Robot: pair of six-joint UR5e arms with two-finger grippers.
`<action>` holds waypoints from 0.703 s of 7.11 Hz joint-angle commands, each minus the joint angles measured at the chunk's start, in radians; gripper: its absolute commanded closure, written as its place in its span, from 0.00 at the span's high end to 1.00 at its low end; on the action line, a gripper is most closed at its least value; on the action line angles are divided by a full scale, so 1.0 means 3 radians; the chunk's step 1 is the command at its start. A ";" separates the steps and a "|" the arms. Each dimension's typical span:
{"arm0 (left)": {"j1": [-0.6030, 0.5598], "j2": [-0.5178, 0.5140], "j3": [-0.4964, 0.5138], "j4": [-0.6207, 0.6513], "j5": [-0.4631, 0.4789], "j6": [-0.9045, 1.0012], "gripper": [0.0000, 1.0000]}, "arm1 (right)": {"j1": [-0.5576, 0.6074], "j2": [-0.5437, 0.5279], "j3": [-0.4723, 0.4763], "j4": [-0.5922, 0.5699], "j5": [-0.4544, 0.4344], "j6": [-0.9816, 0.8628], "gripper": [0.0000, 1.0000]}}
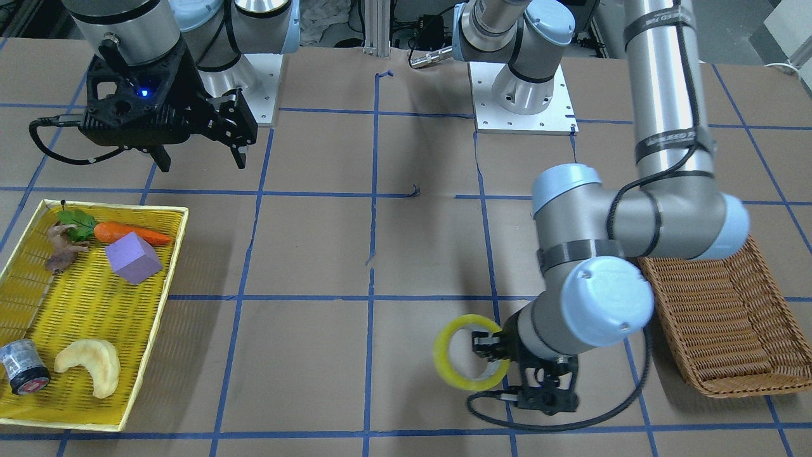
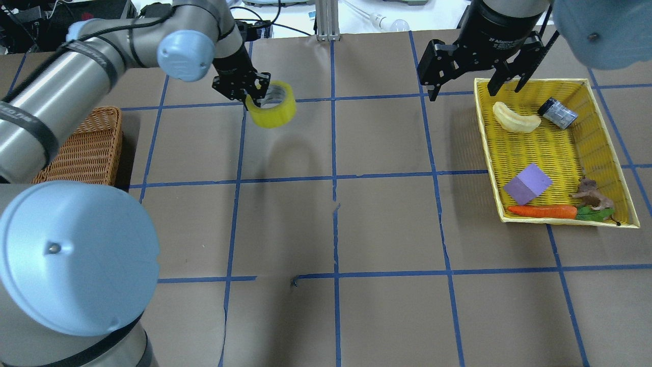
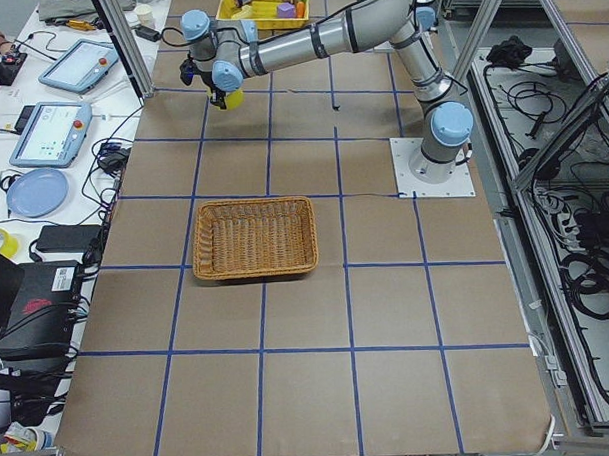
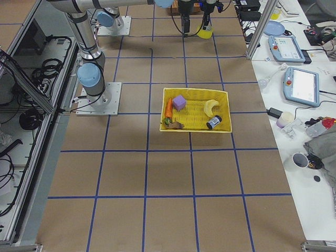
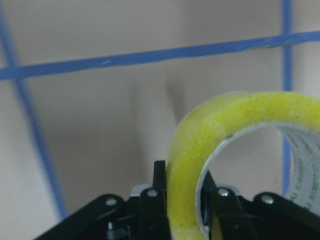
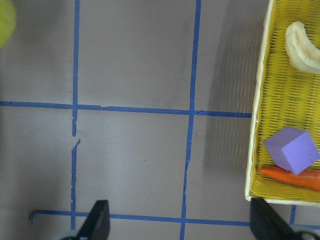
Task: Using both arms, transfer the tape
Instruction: 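Carry the tape roll with the left gripper into the wicker basket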
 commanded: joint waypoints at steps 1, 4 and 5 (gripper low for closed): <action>0.0596 0.0366 -0.0070 -0.0434 0.0200 0.0687 0.00 | 0.0000 -0.0001 0.0000 0.0002 0.0000 0.0000 1.00; 0.1492 0.0515 -0.0393 -0.0303 0.0206 0.1813 0.00 | 0.0000 -0.0001 0.0000 0.0002 0.0000 0.0000 1.00; 0.1656 0.0521 -0.0429 -0.0287 0.0267 0.2028 0.00 | 0.0000 -0.0001 0.0000 0.0002 0.0000 0.0000 1.00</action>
